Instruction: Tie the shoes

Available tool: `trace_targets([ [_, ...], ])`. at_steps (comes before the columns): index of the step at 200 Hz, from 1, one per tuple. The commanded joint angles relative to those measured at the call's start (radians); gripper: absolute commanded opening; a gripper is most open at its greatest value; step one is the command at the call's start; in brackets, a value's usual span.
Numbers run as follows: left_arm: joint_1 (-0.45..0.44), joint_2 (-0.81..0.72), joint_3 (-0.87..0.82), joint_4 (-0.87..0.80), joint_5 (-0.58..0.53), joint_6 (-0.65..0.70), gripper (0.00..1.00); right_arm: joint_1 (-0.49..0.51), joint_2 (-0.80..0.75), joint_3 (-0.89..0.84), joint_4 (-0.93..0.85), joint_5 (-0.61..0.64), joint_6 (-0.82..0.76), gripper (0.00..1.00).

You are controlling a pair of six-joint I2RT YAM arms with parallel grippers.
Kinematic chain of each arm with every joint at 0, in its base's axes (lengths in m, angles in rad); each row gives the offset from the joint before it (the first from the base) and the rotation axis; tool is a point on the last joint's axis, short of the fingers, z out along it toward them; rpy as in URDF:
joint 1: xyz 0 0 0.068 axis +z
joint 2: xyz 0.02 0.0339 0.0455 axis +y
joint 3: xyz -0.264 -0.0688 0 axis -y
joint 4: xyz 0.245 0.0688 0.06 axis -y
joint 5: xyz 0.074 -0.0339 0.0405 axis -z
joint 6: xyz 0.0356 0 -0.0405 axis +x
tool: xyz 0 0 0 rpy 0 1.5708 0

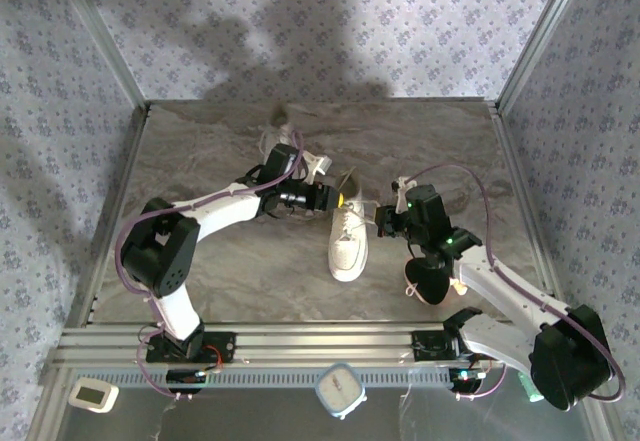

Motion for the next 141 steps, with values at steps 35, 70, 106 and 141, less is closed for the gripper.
trace_targets([
  [35,-0.003,-0.003,0.016,0.032,0.038,-0.009,0.36,-0.006,0.004,0.019,-0.016,0.0,0.004,0.0],
  [70,-0.003,0.0,0.022,0.035,0.041,-0.009,0.34,-0.005,0.004,0.017,-0.016,-0.002,0.006,0.0],
  [106,-0.003,0.01,0.023,0.028,0.042,-0.008,0.34,-0.005,0.001,0.017,-0.017,-0.003,0.007,0.0],
  [141,-0.004,0.015,0.018,0.036,0.053,-0.011,0.34,-0.005,0.002,0.015,-0.016,-0.003,0.007,0.0],
])
